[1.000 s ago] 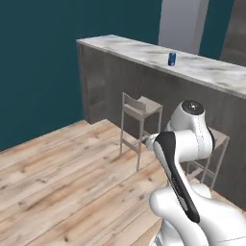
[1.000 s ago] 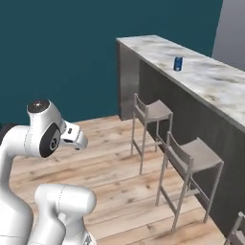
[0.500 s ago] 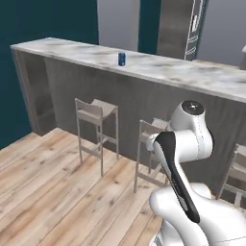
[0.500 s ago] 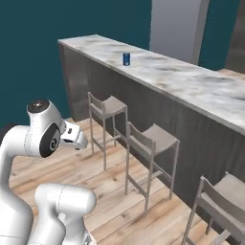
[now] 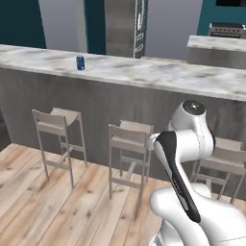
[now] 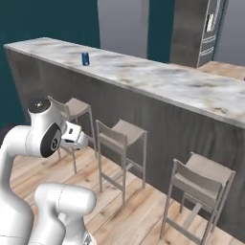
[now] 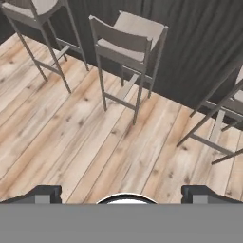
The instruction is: Four empty soda cans are scattered around the kitchen. Gather all the cans and cluster them next to the stove for recycling.
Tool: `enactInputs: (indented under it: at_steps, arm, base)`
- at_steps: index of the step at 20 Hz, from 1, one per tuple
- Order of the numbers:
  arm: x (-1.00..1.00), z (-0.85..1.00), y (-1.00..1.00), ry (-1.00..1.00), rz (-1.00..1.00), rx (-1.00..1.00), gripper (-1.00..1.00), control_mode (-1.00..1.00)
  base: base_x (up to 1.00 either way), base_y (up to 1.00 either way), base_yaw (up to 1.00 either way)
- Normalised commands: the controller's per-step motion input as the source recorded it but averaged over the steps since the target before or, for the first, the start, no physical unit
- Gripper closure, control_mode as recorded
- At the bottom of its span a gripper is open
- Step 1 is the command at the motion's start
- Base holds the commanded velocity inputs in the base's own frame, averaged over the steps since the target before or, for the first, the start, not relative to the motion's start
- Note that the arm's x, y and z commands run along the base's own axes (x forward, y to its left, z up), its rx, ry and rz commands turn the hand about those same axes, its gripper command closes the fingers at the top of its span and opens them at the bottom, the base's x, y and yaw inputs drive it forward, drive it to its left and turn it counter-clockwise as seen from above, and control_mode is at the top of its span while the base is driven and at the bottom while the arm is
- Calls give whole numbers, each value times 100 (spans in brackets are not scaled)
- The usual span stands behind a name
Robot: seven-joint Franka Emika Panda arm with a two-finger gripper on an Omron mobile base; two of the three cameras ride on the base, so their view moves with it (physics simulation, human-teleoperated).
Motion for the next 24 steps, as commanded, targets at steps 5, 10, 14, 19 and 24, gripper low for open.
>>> enactInputs:
  at_steps: [5, 10, 14, 19, 24]
  arm:
    - [0, 0, 0, 0, 0, 0, -100, 100]
    - [0, 0, 0, 0, 0, 0, -100, 100]
    - [0, 0, 0, 0, 0, 0, -100, 100]
    - [0, 0, 0, 0, 0, 0, -100, 100]
    - [0, 0, 0, 0, 0, 0, -100, 100]
  base:
    - [12, 44, -36]
    - [13, 45, -35]
    - [10, 51, -33]
    - [2, 64, -26]
    - [-9, 69, -20]
